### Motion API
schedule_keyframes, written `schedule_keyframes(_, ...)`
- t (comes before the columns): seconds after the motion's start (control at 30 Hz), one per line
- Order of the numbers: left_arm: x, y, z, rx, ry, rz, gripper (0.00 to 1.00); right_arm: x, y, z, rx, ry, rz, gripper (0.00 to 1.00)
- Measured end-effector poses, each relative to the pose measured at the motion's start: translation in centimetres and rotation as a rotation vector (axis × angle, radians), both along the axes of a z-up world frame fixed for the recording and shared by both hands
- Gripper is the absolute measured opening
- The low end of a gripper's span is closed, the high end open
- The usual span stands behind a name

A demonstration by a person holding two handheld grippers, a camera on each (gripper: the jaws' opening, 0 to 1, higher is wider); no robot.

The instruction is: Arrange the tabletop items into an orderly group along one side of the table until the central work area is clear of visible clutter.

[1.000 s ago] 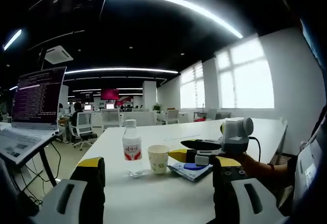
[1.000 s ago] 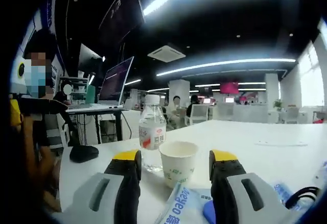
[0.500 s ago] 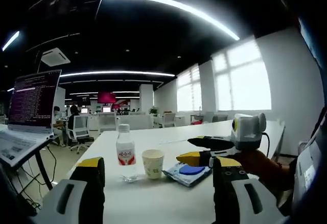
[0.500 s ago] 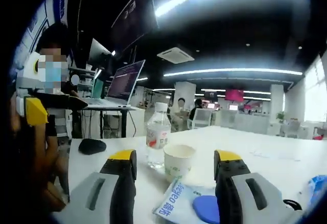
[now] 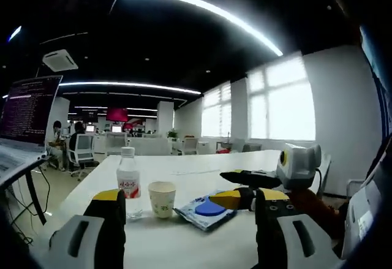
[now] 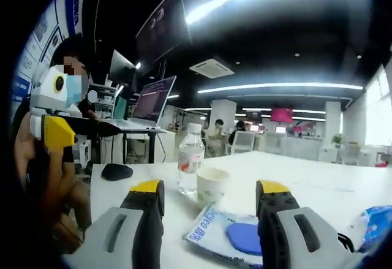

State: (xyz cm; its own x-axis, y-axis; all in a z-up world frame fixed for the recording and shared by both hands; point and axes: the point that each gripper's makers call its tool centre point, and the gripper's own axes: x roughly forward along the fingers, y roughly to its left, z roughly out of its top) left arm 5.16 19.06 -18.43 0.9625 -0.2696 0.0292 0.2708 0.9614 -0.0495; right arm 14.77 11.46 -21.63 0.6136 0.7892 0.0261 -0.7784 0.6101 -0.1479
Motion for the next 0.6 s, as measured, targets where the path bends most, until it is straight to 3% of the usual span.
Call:
schedule_keyframes(0.33,1.0,-2.3,-0.9,0.027,0.022,-0.056,0.86,0.2,-2.0,-0.7,-0.014,0.006,-0.032,0.58)
schedule_keyframes(0.47,1.6,-3.7,-1.2,0.033,0.032,-0.096,0.86,0.7,-3.0,-1.4,0.000,0.042,-0.049,0.57)
schedule_keyframes(0.6,1.8,-4.1,-1.2,0.049,0.028,-0.106,0.86,0.8,-3.9,-1.2,0.019,0.028,-0.065,0.57)
